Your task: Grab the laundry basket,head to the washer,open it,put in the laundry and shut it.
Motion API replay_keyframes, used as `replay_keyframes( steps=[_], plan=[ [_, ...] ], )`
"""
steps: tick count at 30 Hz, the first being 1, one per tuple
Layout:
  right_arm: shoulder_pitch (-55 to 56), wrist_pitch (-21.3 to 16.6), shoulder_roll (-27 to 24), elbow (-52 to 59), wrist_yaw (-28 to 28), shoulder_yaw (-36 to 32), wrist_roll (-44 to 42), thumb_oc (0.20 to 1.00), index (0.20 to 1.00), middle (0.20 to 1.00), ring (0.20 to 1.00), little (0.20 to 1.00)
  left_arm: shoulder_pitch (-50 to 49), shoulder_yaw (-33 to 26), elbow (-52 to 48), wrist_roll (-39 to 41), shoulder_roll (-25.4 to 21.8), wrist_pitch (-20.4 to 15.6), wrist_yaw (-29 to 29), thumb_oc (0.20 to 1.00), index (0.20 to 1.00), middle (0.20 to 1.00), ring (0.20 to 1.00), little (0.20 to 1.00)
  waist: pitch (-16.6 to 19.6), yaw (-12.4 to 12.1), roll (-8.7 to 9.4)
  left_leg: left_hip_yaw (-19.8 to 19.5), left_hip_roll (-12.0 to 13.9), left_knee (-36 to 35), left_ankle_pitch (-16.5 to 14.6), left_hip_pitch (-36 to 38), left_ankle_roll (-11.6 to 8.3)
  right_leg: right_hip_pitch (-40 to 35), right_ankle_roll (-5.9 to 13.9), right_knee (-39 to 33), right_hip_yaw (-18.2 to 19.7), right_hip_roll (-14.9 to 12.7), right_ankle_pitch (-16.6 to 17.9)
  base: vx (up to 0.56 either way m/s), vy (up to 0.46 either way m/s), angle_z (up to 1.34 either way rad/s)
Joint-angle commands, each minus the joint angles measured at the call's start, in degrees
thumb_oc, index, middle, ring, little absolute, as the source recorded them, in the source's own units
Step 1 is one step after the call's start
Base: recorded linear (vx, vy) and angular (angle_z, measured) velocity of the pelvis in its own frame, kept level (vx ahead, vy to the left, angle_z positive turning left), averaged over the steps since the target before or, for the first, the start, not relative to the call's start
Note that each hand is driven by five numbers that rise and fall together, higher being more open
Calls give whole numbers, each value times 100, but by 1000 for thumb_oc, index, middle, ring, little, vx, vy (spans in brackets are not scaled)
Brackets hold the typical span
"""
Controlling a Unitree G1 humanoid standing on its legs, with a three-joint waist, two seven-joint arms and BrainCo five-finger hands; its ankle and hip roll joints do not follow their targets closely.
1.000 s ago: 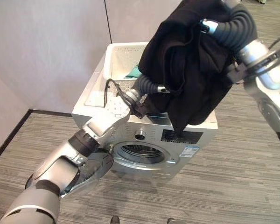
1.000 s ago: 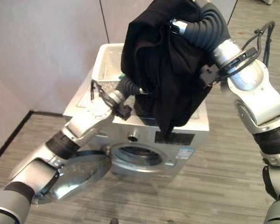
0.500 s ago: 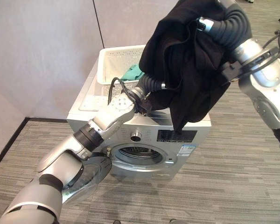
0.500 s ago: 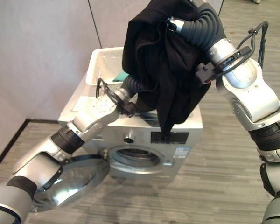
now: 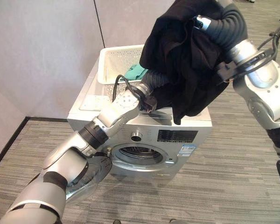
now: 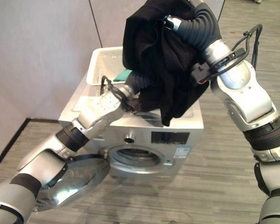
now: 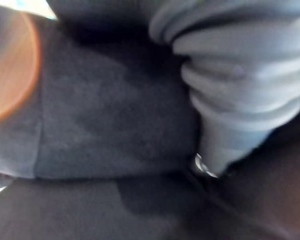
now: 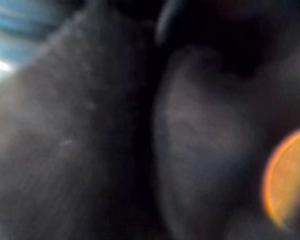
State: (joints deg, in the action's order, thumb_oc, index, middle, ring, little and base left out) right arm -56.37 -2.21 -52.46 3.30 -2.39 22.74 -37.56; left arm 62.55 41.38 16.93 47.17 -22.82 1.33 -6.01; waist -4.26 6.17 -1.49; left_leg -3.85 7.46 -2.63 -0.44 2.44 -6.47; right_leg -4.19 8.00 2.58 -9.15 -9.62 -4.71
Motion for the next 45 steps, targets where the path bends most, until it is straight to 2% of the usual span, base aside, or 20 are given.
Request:
replay_keyframes(
  steps=[1, 7, 8, 9, 10, 13, 17, 22, 26, 31, 32, 34, 36, 37, 39, 41, 43, 44, 45],
  plan=[
    [-324, -314, 75, 8, -122, -294, -175, 200, 200, 200, 200, 200, 939, -86, 440, -119, 99, -583, -74, 200, 200, 200, 200, 200, 379, -67, 77, 324, 402, -237, -53, 112, -14, 250, 17, 453, 107, 40, -219, 0, 0, 0],
    [69, -318, 142, 60, -123, -584, -66, 209, 209, 209, 209, 209, 693, -393, 39, -396, 30, -765, -278, 200, 200, 200, 200, 200, 371, -99, 91, 335, 396, -237, -17, 84, -4, 280, 3, 434, 98, 41, -187, 0, 0, 0],
    [80, -316, 143, 66, -123, -592, -65, 285, 285, 285, 285, 285, 689, -390, 35, -398, 31, -763, -280, 200, 200, 200, 200, 200, 375, -102, 94, 337, 396, -237, -17, 84, -4, 281, 3, 434, 99, 41, -187, 0, 0, 0],
    [301, -318, 190, 113, -125, -746, -15, 495, 495, 495, 495, 495, 535, -523, -137, -499, 58, -819, -354, 200, 200, 200, 200, 200, 370, -97, 94, 344, 395, -237, -23, 88, -1, 283, -1, 440, 108, 42, -186, 0, 0, 0],
    [515, -337, 255, 162, -119, -885, 14, 1000, 1000, 1000, 1000, 1000, 377, -657, -302, -562, 72, -885, -401, 200, 200, 200, 200, 200, 362, -91, 95, 349, 393, -237, -28, 92, -3, 281, -3, 436, 115, 44, -192, 0, 0, 0],
    [858, -348, 326, 257, -131, -1161, 36, 1000, 1000, 1000, 1000, 1000, 80, -791, -474, -625, 133, -913, -443, 200, 200, 200, 200, 200, 359, -87, 107, 358, 396, -237, -35, 99, -3, 289, -10, 445, 133, 49, -199, -3, -6, -5],
    [2132, -593, 809, 673, -79, -2256, -46, 1000, 1000, 1000, 1000, 1000, -790, -1332, -1192, -1138, 224, -1051, -601, 200, 200, 200, 200, 200, 317, -5, 126, 413, 415, -237, -69, 110, -1, 337, -24, 467, 197, 73, -239, 0, -8, -3],
    [3269, -873, 1297, 955, -177, -3241, -74, 1000, 1000, 1000, 1000, 1000, -1503, -1796, -1832, -1750, 98, -1132, -725, 200, 200, 200, 200, 200, 299, 127, 116, 493, 427, -237, -104, 119, 1, 412, -27, 512, 288, 91, -257, -1, -3, -2],
    [3795, -989, 1592, 949, -328, -3527, 5, 1000, 1000, 1000, 1000, 1000, -1705, -2056, -2033, -2173, -55, -1205, -915, 200, 200, 200, 200, 200, 313, 214, 98, 545, 435, -237, -118, 154, -2, 431, -38, 533, 364, 106, -265, 4, -12, -12],
    [4381, -947, 1713, 840, -761, -3881, 843, 1000, 1000, 1000, 1000, 1000, -1760, -2361, -2087, -2351, -334, -1283, -1061, 200, 200, 200, 200, 200, 306, 322, 40, 599, 453, -237, -119, 186, -6, 467, -47, 562, 435, 126, -275, 3, -20, -7],
    [4743, -838, 1843, 765, -1014, -4044, 1346, 1000, 1000, 1000, 1000, 1000, -1958, -2611, -2260, -2386, -463, -1345, -1074, 200, 200, 200, 200, 200, 283, 376, 5, 629, 456, -237, -121, 201, 5, 491, -60, 576, 466, 133, -279, 12, -23, -11],
    [5092, -704, 1962, 623, -1133, -4247, 1649, 1000, 1000, 1000, 1000, 1000, -2280, -2880, -2549, -2327, -576, -1395, -967, 200, 200, 200, 200, 200, 280, 393, -18, 655, 460, -237, -123, 214, 10, 494, -65, 577, 477, 131, -285, 24, -30, -15],
    [5248, -667, 2014, 513, -1199, -4332, 1749, 1000, 1000, 1000, 1000, 1000, -2532, -3073, -2810, -2297, -632, -1417, -899, 200, 200, 200, 200, 200, 293, 384, -20, 666, 459, -237, -131, 222, 13, 483, -70, 562, 479, 128, -285, 26, -23, -15],
    [5508, -500, 2090, 125, -1447, -4505, 2225, 1000, 1000, 1000, 1000, 1000, -3060, -3485, -3226, -2095, -623, -1528, -766, 200, 200, 200, 200, 200, 287, 302, -10, 650, 438, -237, -137, 221, 25, 449, -86, 521, 451, 120, -282, 24, -30, -5],
    [5745, -385, 2231, -338, -1619, -4628, 2435, 1000, 1000, 1000, 1000, 1000, -3624, -3851, -3612, -1951, -518, -1606, -644, 200, 200, 200, 200, 200, 262, 197, 8, 586, 409, -226, -144, 194, 52, 414, -100, 472, 416, 109, -271, 14, -38, 0],
    [5876, -355, 2284, -616, -1677, -4653, 2467, 1000, 1000, 1000, 1000, 1000, -3953, -4021, -3804, -1851, -447, -1657, -592, 200, 200, 200, 200, 200, 261, 146, 19, 550, 393, -217, -140, 174, 62, 392, -103, 439, 380, 98, -261, -6, -18, 2],
    [6103, -180, 2480, -1381, -1711, -4666, 2477, 1000, 1000, 1000, 1000, 1000, -4702, -4402, -4167, -1764, -266, -1685, -422, 200, 200, 200, 200, 200, 231, -15, 68, 463, 369, -205, -140, 119, 87, 328, -113, 361, 300, 71, -238, -7, -39, 7],
    [6105, -192, 2471, -1397, -1709, -4652, 2472, 1000, 1000, 1000, 1000, 1000, -4735, -4415, -4195, -1762, -262, -1673, -419, 200, 200, 200, 200, 200, 241, -4, 67, 461, 367, -206, -141, 120, 88, 322, -112, 354, 297, 69, -236, 12, -37, 13],
    [6169, -170, 2651, -1962, -1640, -4661, 2206, 1000, 1000, 1000, 1000, 1000, -5177, -4601, -4371, -1692, -185, -1678, -300, 200, 200, 200, 200, 200, 226, -110, 102, 416, 351, -204, -147, 105, 87, 264, -122, 312, 240, 61, -229, 11, -35, 19]
  ],
)
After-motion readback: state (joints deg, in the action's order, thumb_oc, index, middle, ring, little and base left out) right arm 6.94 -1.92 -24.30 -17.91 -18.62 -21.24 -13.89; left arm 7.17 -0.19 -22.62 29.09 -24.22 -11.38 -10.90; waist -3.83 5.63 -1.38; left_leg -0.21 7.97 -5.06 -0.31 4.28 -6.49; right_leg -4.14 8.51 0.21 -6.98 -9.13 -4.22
